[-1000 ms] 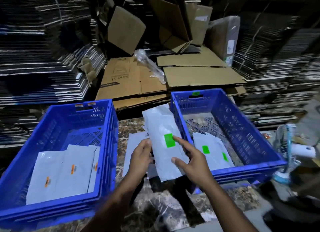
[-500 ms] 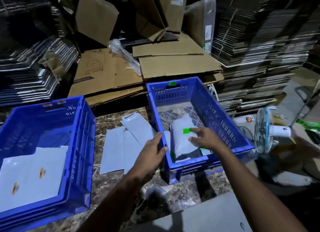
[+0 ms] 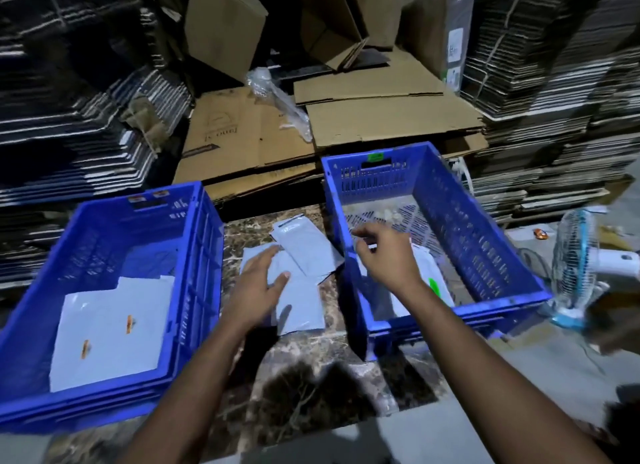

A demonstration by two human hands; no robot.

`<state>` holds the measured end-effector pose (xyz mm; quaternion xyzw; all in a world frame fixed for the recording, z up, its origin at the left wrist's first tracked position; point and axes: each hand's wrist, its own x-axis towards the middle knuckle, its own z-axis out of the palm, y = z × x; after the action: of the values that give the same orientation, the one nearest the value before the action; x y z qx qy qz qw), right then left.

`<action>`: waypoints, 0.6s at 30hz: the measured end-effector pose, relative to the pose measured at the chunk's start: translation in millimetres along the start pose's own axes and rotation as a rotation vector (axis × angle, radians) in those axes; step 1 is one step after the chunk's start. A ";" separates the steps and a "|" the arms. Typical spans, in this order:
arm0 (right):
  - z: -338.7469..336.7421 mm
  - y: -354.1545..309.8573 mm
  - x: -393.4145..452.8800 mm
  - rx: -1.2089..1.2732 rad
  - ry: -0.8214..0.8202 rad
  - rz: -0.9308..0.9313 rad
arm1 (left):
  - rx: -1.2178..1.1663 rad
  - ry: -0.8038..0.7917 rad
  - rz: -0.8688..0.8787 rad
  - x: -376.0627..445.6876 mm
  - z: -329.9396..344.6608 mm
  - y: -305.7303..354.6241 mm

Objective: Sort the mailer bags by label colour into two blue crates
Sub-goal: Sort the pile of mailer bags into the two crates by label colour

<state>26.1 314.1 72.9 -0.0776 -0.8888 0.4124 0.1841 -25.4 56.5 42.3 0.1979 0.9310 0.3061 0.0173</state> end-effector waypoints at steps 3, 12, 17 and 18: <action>49.7 -25.4 -6.8 0.078 -0.104 -0.075 | 0.120 0.086 -0.079 -6.9 -43.2 -51.1; 190.3 4.2 -31.3 -0.341 -0.597 0.095 | 0.113 0.065 -0.168 -45.4 -63.0 -116.9; 229.6 7.9 -32.1 -0.359 -0.615 0.123 | 0.043 0.135 -0.170 -45.8 -62.1 -118.3; 236.3 6.2 -30.9 -0.336 -0.609 0.148 | 0.034 0.142 -0.170 -45.9 -62.1 -118.7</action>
<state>-38.0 142.6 -79.8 -0.0445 -0.9504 0.2767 -0.1350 -35.1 -83.0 20.2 0.0962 0.9484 0.3009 -0.0261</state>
